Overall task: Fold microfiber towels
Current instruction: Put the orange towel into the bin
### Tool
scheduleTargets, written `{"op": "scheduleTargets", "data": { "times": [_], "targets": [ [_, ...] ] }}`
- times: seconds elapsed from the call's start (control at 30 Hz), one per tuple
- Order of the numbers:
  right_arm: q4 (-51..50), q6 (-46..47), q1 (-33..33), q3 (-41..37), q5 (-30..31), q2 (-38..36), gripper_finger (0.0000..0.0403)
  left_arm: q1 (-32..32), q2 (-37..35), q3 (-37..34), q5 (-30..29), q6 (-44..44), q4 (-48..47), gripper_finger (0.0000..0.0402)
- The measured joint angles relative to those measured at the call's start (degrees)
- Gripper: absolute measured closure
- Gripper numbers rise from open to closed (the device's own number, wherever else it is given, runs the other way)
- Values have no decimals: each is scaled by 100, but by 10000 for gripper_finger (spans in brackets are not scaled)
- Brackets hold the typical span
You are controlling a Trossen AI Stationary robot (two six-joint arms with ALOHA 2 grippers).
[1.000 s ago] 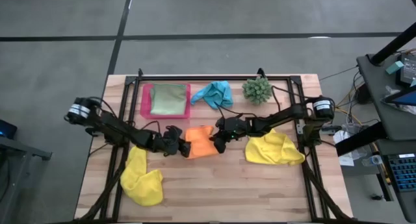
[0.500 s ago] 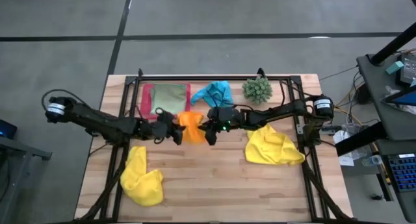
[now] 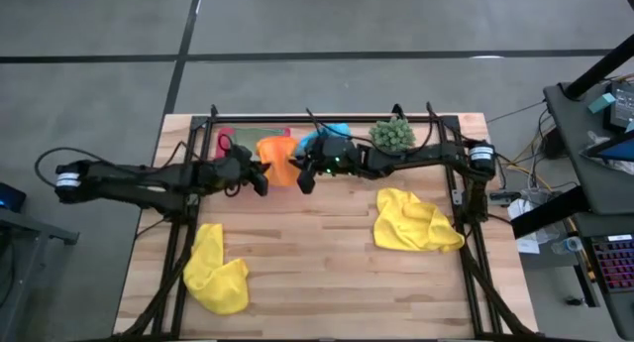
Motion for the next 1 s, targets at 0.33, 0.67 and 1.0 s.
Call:
{"op": "scheduleTargets", "data": {
  "times": [0.33, 0.67, 1.0],
  "targets": [
    [-46, -312, -421, 1518, -75, 1417, 391, 1150, -377, 110, -51, 719, -900, 402],
    [-986, -434, -663, 3235, -355, 2676, 391, 1970, -172, 103, -38, 749, -1912, 402],
    [-1732, -430, -677, 4078, -140, 3218, 391, 2429, 724, 93, -38, 1055, -1875, 401]
  ]
}}
